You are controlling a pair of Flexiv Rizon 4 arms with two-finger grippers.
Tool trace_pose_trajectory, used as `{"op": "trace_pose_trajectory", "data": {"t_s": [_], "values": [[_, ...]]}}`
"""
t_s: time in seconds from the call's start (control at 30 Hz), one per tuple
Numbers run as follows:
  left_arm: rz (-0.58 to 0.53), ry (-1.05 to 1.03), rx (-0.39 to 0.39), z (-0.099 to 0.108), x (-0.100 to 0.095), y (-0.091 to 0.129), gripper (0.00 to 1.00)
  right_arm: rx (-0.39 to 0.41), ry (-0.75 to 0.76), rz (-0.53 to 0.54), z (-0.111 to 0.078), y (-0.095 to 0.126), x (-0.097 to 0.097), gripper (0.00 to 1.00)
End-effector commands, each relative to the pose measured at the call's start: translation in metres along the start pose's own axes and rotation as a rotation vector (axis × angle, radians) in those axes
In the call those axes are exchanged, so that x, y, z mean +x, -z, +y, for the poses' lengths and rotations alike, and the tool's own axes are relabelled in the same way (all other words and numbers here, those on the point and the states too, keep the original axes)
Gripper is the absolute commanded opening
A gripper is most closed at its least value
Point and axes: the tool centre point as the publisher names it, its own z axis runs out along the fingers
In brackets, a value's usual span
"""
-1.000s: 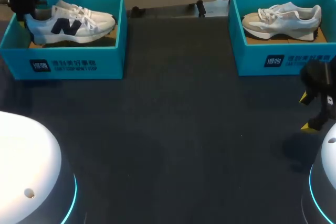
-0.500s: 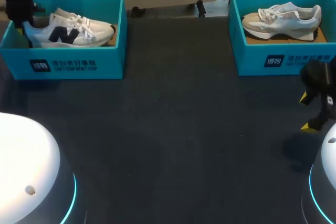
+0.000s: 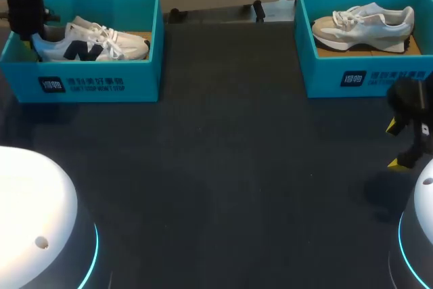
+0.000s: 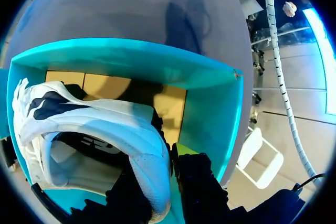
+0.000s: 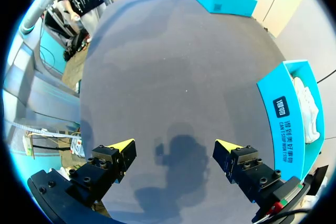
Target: Take the shoe out of the shoebox, open the shoe tongue, remove and reinsert the insole, then place the shoe into the shoebox
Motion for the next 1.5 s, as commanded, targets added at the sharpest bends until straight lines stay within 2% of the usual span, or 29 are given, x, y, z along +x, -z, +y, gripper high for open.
{"op": "trace_pose_trajectory", "data": {"t_s": [0.03,0.77,1.13,1.17,1.2,1.27,1.43,1.5], "values": [[-0.001,-0.008,-0.005,-0.005,0.001,-0.004,0.00,0.003,-0.001,-0.002,0.000,0.000,0.001,1.00],[0.022,-0.020,0.022,-0.006,0.000,-0.040,0.00,0.003,-0.001,-0.002,0.000,0.000,0.001,1.00],[0.003,-0.035,0.048,-0.006,-0.012,-0.042,0.00,0.003,-0.001,-0.002,0.000,0.000,0.001,1.00],[0.004,-0.037,0.051,-0.007,-0.012,-0.044,0.02,0.003,-0.001,-0.002,0.000,0.000,0.001,1.00],[0.004,-0.038,0.054,-0.008,-0.013,-0.045,0.18,0.003,-0.001,-0.002,0.000,0.000,0.001,1.00],[0.005,-0.040,0.063,-0.009,-0.014,-0.047,0.29,0.003,-0.001,-0.002,0.000,0.000,0.001,1.00],[0.004,-0.037,0.072,-0.009,-0.014,-0.048,0.42,0.003,-0.001,-0.002,0.000,0.000,0.001,1.00],[-0.007,-0.033,0.069,-0.009,-0.013,-0.043,0.53,0.003,-0.001,-0.002,0.000,0.000,0.001,1.00]]}}
